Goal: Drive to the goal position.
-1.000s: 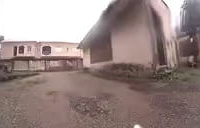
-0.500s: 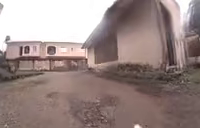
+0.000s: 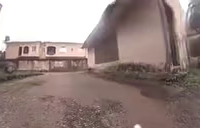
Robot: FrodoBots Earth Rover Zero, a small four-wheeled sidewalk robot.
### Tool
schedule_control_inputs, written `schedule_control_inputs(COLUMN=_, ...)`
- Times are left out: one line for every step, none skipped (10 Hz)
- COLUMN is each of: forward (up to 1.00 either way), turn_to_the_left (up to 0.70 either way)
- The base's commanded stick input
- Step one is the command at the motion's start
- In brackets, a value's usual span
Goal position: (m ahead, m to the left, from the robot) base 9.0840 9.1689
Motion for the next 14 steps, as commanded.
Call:
schedule_control_inputs(forward=0.50, turn_to_the_left=-0.29)
schedule_control_inputs(forward=0.50, turn_to_the_left=-0.29)
schedule_control_inputs(forward=0.50, turn_to_the_left=-0.29)
schedule_control_inputs(forward=0.50, turn_to_the_left=-0.29)
schedule_control_inputs(forward=0.50, turn_to_the_left=-0.29)
schedule_control_inputs(forward=0.50, turn_to_the_left=-0.29)
schedule_control_inputs(forward=0.50, turn_to_the_left=-0.14)
schedule_control_inputs(forward=0.50, turn_to_the_left=0.04)
schedule_control_inputs(forward=0.50, turn_to_the_left=0.11)
schedule_control_inputs(forward=0.50, turn_to_the_left=0.18)
schedule_control_inputs(forward=0.50, turn_to_the_left=0.21)
schedule_control_inputs(forward=0.50, turn_to_the_left=0.21)
schedule_control_inputs(forward=0.50, turn_to_the_left=0.21)
schedule_control_inputs(forward=0.50, turn_to_the_left=0.21)
